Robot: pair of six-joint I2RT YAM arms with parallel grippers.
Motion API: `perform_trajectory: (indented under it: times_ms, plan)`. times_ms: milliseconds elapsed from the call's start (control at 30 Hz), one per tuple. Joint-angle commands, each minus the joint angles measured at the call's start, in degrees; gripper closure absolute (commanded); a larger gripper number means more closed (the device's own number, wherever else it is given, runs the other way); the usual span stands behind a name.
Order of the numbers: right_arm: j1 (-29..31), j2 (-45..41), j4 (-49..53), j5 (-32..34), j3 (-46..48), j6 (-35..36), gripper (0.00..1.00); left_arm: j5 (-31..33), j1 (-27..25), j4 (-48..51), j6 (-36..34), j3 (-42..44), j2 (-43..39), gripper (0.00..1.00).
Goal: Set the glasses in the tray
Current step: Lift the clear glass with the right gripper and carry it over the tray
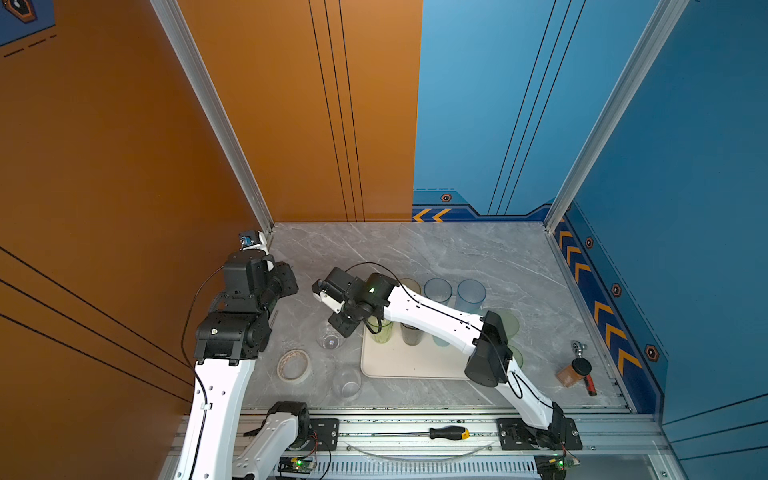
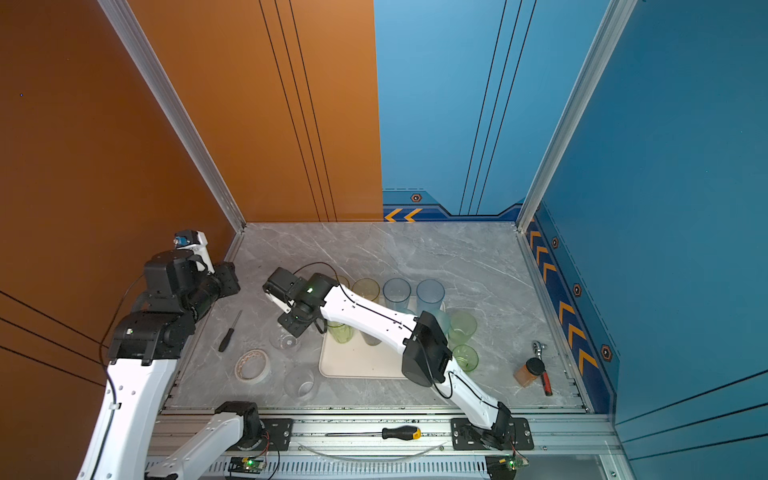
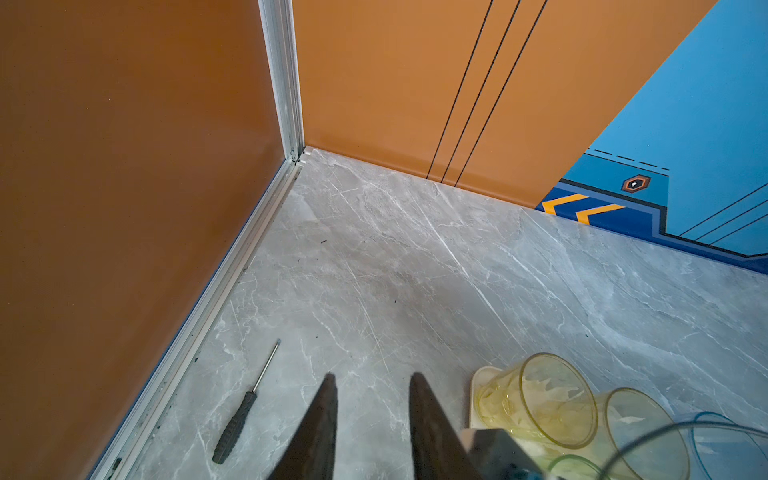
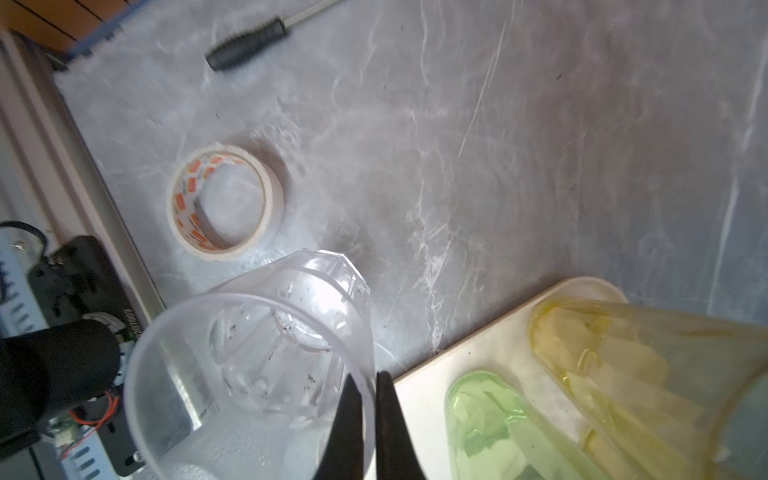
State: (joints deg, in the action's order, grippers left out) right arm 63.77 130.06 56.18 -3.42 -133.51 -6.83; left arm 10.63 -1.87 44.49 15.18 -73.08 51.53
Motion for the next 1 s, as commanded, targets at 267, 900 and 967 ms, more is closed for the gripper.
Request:
perform_trajectory:
  times_ms: [267,900,967]
  plan:
    - [-1.5,-22.9,-5.1,-2.0,13.7,4.5,1.00,-1.4,0.7,0.8,-0.8,1.6,0.9,0.70]
    - [2.3,-36.6,-9.1,3.5,46.1,1.6,1.00,-5.2,0.4,3.5,-0.2,2.5,2.1,0.71]
    - [2.3,-34.9,-9.7,4.0,46.1,1.5,1.00,-5.2,0.5,3.8,-0.2,2.2,2.2,0.71]
